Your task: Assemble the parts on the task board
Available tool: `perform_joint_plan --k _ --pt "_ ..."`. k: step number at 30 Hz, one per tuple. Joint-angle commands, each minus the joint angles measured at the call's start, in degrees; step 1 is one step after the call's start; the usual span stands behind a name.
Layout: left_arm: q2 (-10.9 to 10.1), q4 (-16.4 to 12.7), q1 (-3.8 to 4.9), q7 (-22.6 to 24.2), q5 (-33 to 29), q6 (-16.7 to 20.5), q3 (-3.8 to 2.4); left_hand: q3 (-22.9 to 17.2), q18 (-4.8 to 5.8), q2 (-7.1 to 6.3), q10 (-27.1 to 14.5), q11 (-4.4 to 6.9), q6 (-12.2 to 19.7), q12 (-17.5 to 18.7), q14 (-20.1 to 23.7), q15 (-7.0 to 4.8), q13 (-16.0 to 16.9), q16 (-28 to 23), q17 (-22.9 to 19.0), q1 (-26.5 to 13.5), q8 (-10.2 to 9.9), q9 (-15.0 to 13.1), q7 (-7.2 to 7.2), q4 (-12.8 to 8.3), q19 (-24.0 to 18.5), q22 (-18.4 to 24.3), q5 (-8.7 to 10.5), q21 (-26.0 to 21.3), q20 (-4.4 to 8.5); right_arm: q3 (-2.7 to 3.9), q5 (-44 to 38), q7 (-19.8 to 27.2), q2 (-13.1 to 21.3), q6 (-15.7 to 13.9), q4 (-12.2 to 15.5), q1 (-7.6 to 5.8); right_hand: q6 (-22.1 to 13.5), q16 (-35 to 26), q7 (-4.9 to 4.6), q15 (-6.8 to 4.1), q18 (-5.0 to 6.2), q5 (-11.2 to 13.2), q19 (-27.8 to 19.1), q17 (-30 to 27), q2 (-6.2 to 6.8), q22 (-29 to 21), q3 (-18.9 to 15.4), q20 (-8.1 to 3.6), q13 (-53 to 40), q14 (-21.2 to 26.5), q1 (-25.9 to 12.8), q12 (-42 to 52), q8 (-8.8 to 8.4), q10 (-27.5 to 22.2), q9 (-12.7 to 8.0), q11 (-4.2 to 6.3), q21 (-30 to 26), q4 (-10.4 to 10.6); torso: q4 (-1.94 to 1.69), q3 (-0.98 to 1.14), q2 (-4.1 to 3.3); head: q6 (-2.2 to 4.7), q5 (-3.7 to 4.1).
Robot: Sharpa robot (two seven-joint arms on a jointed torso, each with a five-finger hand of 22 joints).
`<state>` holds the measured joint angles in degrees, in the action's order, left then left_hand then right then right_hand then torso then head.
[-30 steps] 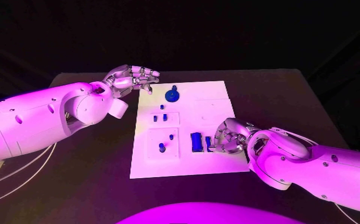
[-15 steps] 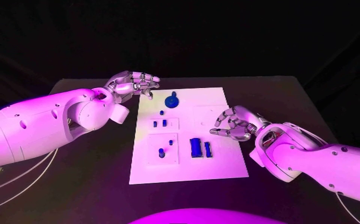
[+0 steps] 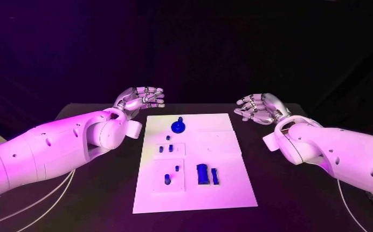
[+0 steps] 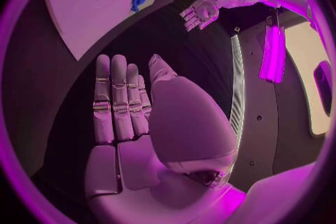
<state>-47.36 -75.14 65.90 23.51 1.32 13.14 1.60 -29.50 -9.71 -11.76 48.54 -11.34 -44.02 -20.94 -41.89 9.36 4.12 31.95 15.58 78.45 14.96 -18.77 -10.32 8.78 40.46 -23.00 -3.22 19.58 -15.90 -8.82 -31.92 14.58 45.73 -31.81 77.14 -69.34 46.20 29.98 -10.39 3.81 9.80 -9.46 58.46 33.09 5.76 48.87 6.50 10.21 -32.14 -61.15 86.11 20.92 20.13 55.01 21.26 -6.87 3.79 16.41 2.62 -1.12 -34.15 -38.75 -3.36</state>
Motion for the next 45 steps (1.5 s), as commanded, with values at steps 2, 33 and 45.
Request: perform_joint_plan --k 2,33,45 --pt "2.68 3.72 -0.18 6.48 -5.19 6.58 -0.04 3.95 0.65 0.86 -2.33 -0.11 1.17 4.44 2.57 1.17 -0.48 -9.3 -2.67 2.07 -0.95 1.81 0.85 1.67 -2.57 5.65 0.07 -7.72 -0.8 0.26 11.36 9.22 -2.6 7.07 -5.0 -0.15 0.86 -9.11 -1.2 1.98 0.64 0.0 -4.57 -4.36 1.08 -8.12 2.03 2.06 10.35 2.75 -0.68 -6.21 -2.83 0.77 -2.1 -1.54 -0.28 -0.03 -0.08 0.15 1.16 2.19 0.03" --pt "2.75 -14.05 -5.55 6.21 -1.41 30.06 -1.54 29.5 9.71 11.76 -48.54 11.34 44.02 20.94 41.89 -9.36 -4.12 -31.95 -15.58 -78.45 -14.96 18.77 10.32 -8.78 -40.46 23.0 3.22 -19.58 15.9 8.74 31.71 15.13 -1.07 -12.14 12.61 9.09 -46.2 -29.98 10.39 -3.81 -9.8 9.46 -58.46 -33.09 -5.76 -48.87 -6.5 -10.21 32.14 61.15 -86.11 -20.92 -20.13 -55.01 -21.26 6.87 -3.79 -16.41 -2.62 1.12 2.97 4.37 3.36" --pt "2.67 -14.81 -5.74 6.28 -1.32 30.98 -1.6 29.5 9.71 11.76 -48.54 11.34 44.02 20.94 41.89 -9.36 -4.12 -31.95 -15.58 -78.45 -14.96 18.77 10.32 -8.78 -40.46 23.0 3.22 -19.58 15.9 8.82 31.92 15.22 -1.04 -12.31 12.81 9.18 -46.2 -29.98 10.39 -3.81 -9.8 9.46 -58.46 -33.09 -5.76 -48.87 -6.5 -10.21 32.14 61.15 -86.11 -20.92 -20.13 -55.01 -21.26 6.87 -3.79 -16.41 -2.62 1.12 2.97 4.37 3.36"
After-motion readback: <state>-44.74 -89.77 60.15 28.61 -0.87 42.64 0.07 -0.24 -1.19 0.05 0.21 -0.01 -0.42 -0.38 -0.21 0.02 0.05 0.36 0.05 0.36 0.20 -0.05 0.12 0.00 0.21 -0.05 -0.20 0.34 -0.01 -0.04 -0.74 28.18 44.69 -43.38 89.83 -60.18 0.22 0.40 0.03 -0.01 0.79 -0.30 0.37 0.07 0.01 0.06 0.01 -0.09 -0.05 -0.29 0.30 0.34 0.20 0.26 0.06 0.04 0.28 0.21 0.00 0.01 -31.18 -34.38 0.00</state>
